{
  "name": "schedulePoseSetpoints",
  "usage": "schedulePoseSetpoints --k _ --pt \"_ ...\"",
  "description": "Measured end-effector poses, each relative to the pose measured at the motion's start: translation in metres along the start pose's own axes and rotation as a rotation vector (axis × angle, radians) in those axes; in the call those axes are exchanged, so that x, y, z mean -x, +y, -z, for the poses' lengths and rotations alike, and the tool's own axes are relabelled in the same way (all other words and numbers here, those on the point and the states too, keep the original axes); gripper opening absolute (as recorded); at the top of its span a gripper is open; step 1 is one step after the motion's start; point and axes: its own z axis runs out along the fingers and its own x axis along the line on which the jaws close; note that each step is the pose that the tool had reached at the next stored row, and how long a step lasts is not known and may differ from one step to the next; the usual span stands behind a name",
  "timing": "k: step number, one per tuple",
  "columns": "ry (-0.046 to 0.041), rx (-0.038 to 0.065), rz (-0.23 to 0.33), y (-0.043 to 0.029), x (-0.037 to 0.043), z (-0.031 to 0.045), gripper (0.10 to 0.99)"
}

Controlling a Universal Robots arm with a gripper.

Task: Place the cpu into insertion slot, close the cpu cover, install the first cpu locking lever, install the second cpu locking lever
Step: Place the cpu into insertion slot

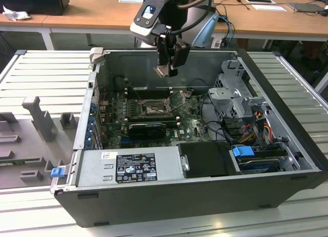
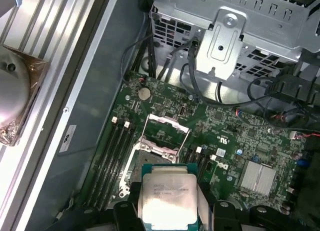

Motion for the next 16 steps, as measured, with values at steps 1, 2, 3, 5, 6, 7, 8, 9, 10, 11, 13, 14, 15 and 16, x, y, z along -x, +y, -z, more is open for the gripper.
schedulePoseSetpoints --k 1,2,3,5,6,7,8,9,10,11,13,14,15,16 --pt "-0.0001 0.000 -0.001 -0.0001 0.0000 -0.0008 0.525" --pt "-0.0002 0.000 -0.002 -0.0002 0.0000 -0.0020 0.525" --pt "-0.0003 0.000 -0.003 -0.0002 0.0000 -0.0027 0.525" --pt "-0.0006 0.000 -0.006 -0.0003 0.0001 -0.0040 0.525" --pt "-0.0006 0.000 -0.006 -0.0004 0.0001 -0.0043 0.525" --pt "-0.0008 0.000 -0.009 -0.0005 0.0001 -0.0053 0.525" --pt "-0.0010 0.000 -0.011 -0.0005 0.0001 -0.0059 0.525" --pt "-0.0012 0.000 -0.013 -0.0006 0.0001 -0.0065 0.525" --pt "-0.0014 0.000 -0.016 -0.0006 0.0001 -0.0071 0.525" --pt "-0.0016 0.000 -0.017 -0.0007 0.0001 -0.0075 0.525" --pt "-0.0020 0.000 -0.022 -0.0008 0.0002 -0.0084 0.525" --pt "-0.0022 0.000 -0.023 -0.0008 0.0002 -0.0085 0.525" --pt "-0.0023 0.000 -0.024 -0.0008 0.0002 -0.0087 0.525" --pt "-0.0024 0.001 -0.028 -0.0008 0.0002 -0.0092 0.525"
